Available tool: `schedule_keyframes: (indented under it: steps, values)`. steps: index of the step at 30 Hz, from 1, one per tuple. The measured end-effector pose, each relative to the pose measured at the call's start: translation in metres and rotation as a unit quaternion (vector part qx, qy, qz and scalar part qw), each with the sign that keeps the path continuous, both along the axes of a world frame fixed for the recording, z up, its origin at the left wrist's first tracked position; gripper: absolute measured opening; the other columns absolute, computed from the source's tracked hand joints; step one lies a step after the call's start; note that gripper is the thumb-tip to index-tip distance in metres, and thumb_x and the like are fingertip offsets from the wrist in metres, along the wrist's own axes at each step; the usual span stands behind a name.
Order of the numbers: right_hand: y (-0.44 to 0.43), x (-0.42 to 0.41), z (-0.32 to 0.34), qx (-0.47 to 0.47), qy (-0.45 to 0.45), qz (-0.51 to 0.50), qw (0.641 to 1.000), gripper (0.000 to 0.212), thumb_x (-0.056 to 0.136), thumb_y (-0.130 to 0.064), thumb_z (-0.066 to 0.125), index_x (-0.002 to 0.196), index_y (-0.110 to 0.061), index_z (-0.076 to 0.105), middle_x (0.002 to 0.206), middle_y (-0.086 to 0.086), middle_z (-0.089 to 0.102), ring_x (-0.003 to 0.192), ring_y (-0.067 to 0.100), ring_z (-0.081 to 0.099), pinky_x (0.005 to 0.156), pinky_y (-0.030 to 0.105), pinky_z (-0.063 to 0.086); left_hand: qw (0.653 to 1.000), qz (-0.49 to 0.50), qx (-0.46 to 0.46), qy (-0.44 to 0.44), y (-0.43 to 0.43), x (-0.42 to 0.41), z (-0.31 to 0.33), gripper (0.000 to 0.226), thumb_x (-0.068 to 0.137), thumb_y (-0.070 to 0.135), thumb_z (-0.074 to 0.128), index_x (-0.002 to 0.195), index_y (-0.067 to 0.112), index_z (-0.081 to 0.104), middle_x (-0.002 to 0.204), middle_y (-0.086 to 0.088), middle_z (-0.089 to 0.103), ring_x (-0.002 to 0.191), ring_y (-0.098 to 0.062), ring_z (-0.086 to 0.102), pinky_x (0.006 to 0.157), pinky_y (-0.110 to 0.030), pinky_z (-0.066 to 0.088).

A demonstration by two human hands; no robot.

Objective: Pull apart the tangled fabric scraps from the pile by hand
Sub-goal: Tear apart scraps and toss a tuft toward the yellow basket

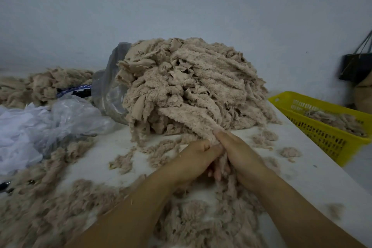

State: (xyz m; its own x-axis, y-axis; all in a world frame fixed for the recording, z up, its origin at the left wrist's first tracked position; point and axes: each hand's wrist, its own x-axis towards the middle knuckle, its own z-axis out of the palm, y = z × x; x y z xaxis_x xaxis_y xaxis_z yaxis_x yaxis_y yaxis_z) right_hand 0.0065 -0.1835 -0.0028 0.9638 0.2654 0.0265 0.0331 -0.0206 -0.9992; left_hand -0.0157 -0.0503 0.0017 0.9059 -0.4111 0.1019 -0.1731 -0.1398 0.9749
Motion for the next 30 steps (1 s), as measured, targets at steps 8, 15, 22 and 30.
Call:
schedule_keyframes:
  steps: [8,15,22,30]
  values:
    - [0.008,-0.001,0.001,-0.182,-0.179,-0.128,0.958,0.030,0.104,-0.039,0.037,0.086,-0.028,0.057,0.096,-0.006,0.055,0.092,0.011,0.054,0.079,0.011,0.038,0.981,0.160,-0.057,0.098,0.023,0.017,-0.002,0.039,0.098,0.047,0.054,0.084,0.014,0.067,0.070,-0.005,0.065,0.050,-0.013,0.050,0.046,-0.020,0.039]
    - [0.012,-0.013,-0.006,-0.234,-0.221,0.065,0.944,0.062,0.092,-0.063,0.034,0.092,-0.007,0.059,0.080,0.003,0.059,0.071,0.009,0.057,0.066,0.024,0.046,0.828,0.250,-0.414,0.285,0.051,0.034,0.009,0.034,0.100,0.031,0.056,0.113,0.003,0.069,0.109,-0.017,0.073,0.099,-0.029,0.071,0.079,-0.042,0.058]
    - [-0.002,-0.001,-0.001,-0.150,-0.135,-0.049,0.978,0.043,0.097,-0.057,0.043,0.084,-0.020,0.061,0.076,-0.014,0.068,0.070,-0.010,0.061,0.059,0.007,0.041,0.776,0.255,-0.529,0.229,0.069,0.037,0.016,0.024,0.102,0.014,0.047,0.104,0.003,0.069,0.095,-0.016,0.077,0.091,-0.028,0.073,0.084,-0.046,0.058]
    - [-0.029,0.018,0.010,0.033,-0.039,-0.257,0.965,0.041,0.102,-0.042,0.044,0.097,-0.007,0.066,0.081,0.015,0.069,0.070,0.025,0.062,0.074,0.044,0.057,0.718,0.209,-0.630,0.212,0.089,0.039,0.002,0.043,0.106,0.011,0.031,0.065,0.020,0.040,0.049,0.010,0.031,0.033,-0.005,0.024,0.036,-0.016,0.018]
